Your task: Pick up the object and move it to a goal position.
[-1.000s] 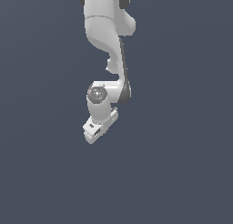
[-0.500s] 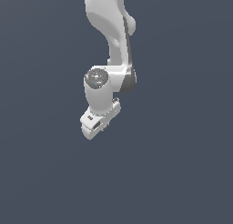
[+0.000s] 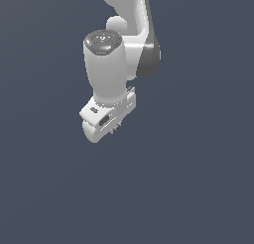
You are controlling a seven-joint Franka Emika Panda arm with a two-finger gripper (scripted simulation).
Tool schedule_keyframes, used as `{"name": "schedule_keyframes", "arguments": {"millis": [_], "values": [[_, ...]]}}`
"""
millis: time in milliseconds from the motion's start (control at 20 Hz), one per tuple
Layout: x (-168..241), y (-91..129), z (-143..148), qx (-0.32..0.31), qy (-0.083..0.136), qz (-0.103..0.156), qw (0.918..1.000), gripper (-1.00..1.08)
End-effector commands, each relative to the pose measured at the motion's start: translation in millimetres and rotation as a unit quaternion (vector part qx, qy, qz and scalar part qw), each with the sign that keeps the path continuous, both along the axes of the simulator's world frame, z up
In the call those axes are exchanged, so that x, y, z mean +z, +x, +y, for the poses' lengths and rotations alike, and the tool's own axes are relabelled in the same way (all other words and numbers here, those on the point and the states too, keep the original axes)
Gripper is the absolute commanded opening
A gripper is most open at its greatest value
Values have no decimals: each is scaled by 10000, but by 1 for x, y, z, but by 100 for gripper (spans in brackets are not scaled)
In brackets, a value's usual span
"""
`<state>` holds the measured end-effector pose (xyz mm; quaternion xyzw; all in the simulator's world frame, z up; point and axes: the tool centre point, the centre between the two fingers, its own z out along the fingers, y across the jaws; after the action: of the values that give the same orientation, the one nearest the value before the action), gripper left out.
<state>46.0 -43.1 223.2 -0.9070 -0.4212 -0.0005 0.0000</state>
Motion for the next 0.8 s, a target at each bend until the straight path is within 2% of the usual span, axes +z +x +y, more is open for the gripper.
{"name": "schedule_keyframes", "arguments": {"millis": [0,400,750], "values": [[27,5,3,0,3,6,10000,-100],[106,21,12,-2,3,5,10000,-100],[156,32,17,-5,2,5,10000,-100]]}}
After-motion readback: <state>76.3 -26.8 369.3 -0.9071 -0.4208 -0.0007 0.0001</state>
